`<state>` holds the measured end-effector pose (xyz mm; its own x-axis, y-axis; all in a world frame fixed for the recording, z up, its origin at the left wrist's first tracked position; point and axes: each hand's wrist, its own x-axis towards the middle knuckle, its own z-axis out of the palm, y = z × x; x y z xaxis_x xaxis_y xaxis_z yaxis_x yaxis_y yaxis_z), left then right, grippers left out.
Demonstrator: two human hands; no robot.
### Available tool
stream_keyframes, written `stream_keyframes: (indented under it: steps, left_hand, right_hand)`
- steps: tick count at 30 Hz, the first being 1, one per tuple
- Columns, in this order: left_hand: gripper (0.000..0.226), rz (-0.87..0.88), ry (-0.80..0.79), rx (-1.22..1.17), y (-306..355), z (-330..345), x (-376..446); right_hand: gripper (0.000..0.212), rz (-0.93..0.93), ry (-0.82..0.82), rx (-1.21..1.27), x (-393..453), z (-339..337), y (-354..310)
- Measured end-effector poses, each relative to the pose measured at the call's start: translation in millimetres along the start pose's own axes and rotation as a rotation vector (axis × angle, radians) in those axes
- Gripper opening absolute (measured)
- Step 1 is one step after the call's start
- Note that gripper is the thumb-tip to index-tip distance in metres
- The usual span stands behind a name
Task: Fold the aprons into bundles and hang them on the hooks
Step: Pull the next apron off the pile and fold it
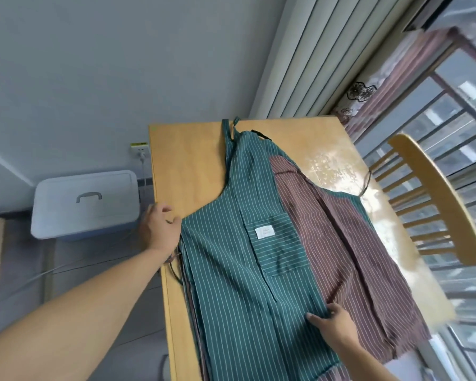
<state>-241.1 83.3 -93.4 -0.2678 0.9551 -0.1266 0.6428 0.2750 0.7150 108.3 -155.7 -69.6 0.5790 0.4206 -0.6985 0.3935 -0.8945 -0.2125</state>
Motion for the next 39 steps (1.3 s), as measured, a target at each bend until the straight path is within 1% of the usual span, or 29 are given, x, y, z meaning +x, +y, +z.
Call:
stream_keyframes:
  steps: [2,3,5,6,7,8,9,10,11,12,13,15,19,21,25,27,28,30,33,35,36,37,39]
  left_hand:
    - [0.022,0.185,-0.174,0.084,18.6,13.5,-34.3]
    - [0.022,0.306,-0.251,0.125,26.4,18.5,-55.3]
    - [0.011,0.626,-0.402,0.136,33.4,24.7,-107.8]
    - [0.009,0.775,-0.54,0.121,35.2,24.9,-141.9]
    - [0.015,0.88,-0.713,0.119,35.3,25.9,-175.4]
    - [0.023,0.906,-0.877,0.159,35.7,29.5,-207.7]
    - [0.038,0.863,-0.999,0.238,35.6,31.9,-243.9]
    - [0.062,0.742,-1.079,0.307,35.0,38.3,-267.0]
    - [0.084,0.615,-1.095,0.35,34.1,44.3,-288.4]
    - [0.097,0.525,-1.07,0.356,31.6,52.4,-302.9]
    - [0.1,0.472,-1.028,0.352,33.8,56.2,-313.6]
    - [0.088,0.464,-0.958,0.381,31.9,61.3,-325.3]
    - [0.097,0.52,-0.883,0.431,35.8,48.7,-335.9]
    - [0.098,0.565,-0.873,0.473,44.1,40.1,-338.8]
    - [0.097,0.573,-0.866,0.571,69.3,35.2,-367.1]
    - [0.099,0.534,-0.916,0.638,68.3,43.8,-384.3]
    - [0.097,0.499,-0.944,0.655,66.2,49.7,-394.4]
    - [0.091,0.449,-0.998,0.657,60.3,60.5,-408.7]
    - [0.092,0.467,-1.069,0.658,47.7,68.0,-421.5]
    - [0.098,0.518,-1.082,0.697,37.6,65.6,-431.7]
    - [0.097,0.519,-1.113,0.714,30.2,64.6,-440.3]
    - [0.09,0.501,-1.109,0.703,25.4,61.8,-442.5]
    - [0.074,0.463,-0.986,0.614,20.9,54.3,-442.8]
  right_hand:
    - [0.08,0.047,-0.042,0.041,-6.2,-4.2,15.8]
    - [0.079,0.083,-0.093,0.061,-6.7,-6.1,23.9]
    - [0.075,0.129,-0.231,0.082,-7.5,-11.2,38.5]
    - [0.071,0.168,-0.313,0.146,-6.7,-15.0,47.5]
    - [0.067,0.195,-0.399,0.217,-8.0,-20.0,53.4]
    - [0.062,0.183,-0.48,0.262,-9.8,-26.5,57.1]
    - [0.057,0.167,-0.557,0.339,-15.3,-33.2,64.0]
    - [0.05,0.16,-0.612,0.371,-17.9,-38.9,63.2]
    - [0.045,0.14,-0.651,0.385,-18.8,-45.1,65.4]
    - [0.044,0.115,-0.666,0.388,-18.8,-50.3,64.4]
    - [0.043,0.085,-0.669,0.386,-19.9,-57.2,62.3]
    - [0.036,0.032,-0.729,0.36,-19.7,-69.2,60.8]
    - [0.026,-0.065,-0.798,0.279,-30.9,-86.7,58.8]
    - [0.028,-0.104,-0.771,0.226,-32.9,-88.9,63.6]
    - [0.029,-0.133,-0.732,0.184,-27.9,-98.0,77.3]
    - [0.026,-0.167,-0.681,0.068,-27.0,-101.1,83.3]
    - [0.024,-0.18,-0.657,0.015,-29.3,-102.2,89.1]
    - [0.021,-0.149,-0.652,-0.043,-31.5,-100.5,103.4]
    - [0.021,-0.135,-0.592,-0.119,-30.1,-93.8,128.6]
    - [0.017,-0.205,-0.501,-0.106,-24.4,-86.4,143.5]
    - [0.021,-0.215,-0.473,-0.089,-23.7,-82.3,151.6]
    - [0.026,-0.233,-0.449,-0.054,-23.5,-78.9,152.9]
    - [0.029,-0.266,-0.454,0.062,-23.4,-69.8,155.4]
